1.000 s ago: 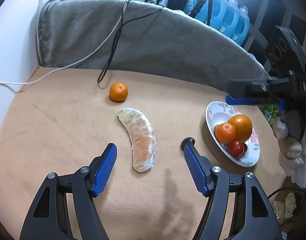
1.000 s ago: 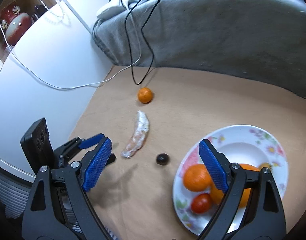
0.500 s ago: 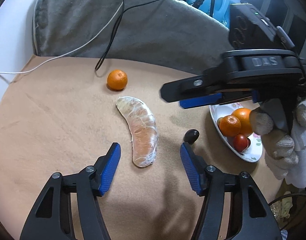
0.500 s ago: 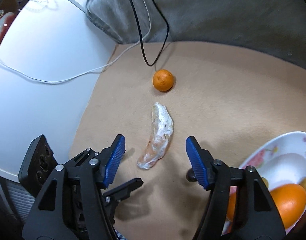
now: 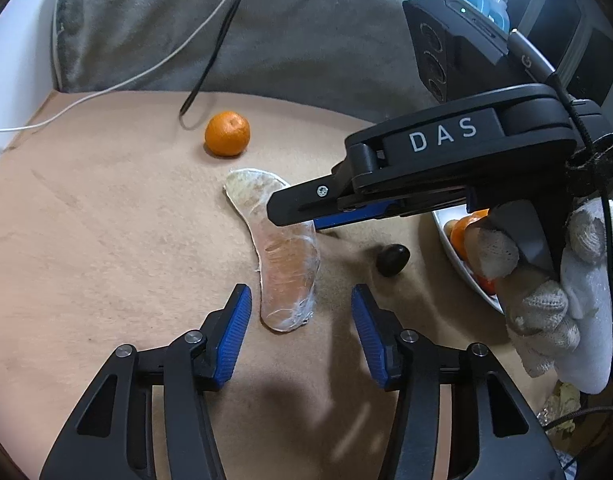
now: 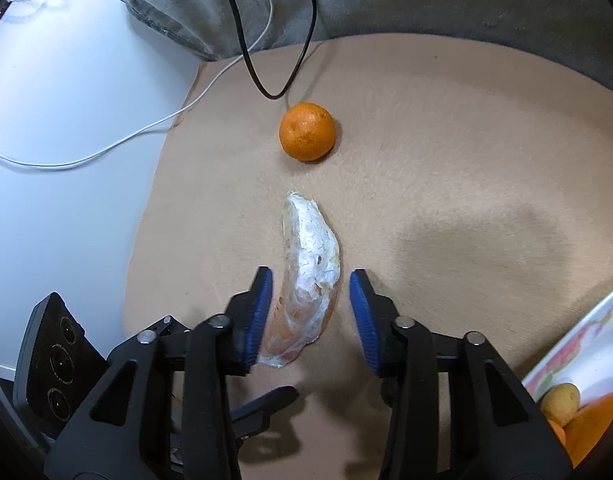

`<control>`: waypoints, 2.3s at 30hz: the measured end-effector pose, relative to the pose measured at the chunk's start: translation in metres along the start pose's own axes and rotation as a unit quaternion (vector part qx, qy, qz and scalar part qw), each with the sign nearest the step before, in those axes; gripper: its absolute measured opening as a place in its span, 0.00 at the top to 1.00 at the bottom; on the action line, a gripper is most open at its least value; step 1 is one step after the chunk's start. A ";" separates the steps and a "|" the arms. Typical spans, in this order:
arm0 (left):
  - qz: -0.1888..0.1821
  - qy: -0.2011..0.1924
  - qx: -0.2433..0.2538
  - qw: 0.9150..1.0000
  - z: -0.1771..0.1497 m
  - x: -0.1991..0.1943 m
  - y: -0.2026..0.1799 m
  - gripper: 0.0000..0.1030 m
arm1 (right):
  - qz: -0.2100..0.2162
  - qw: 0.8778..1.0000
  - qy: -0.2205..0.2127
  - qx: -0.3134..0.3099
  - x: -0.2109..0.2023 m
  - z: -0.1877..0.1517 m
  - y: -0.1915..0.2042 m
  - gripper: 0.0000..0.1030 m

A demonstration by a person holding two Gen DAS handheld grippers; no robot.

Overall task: Organize fruits
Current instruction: 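Close the right gripper on the middle of the peeled pomelo segment, then carry the pomelo segment with the right gripper onto the plate and open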

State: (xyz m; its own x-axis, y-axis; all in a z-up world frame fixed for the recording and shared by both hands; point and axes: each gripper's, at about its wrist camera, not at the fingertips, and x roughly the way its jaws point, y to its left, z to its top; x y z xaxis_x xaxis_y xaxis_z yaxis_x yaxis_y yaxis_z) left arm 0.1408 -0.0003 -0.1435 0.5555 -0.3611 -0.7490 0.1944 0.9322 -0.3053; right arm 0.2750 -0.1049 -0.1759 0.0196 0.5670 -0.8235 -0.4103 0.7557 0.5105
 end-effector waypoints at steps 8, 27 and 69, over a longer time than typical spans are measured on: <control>0.010 0.003 0.009 1.000 0.001 0.009 -0.006 0.65 | 0.001 1.000 0.002 0.004 0.007 0.003 0.002 0.65; 0.012 -0.030 0.018 0.999 -0.002 -0.017 -0.019 0.73 | 0.010 1.000 -0.020 0.006 -0.008 0.001 0.003 0.73; -0.098 -0.044 0.147 0.983 0.009 0.001 -0.195 0.73 | -0.018 0.985 -0.148 0.084 -0.194 -0.096 -0.104 0.74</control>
State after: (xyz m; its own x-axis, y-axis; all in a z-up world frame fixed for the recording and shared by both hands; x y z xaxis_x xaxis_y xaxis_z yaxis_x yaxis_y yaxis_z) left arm 0.1114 -0.1823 -0.0794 0.5490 -0.5439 -0.6346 0.5227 0.8159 -0.2471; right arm 0.2265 -0.3252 -0.0931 0.3072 0.5905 -0.7463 -0.2480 0.8068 0.5363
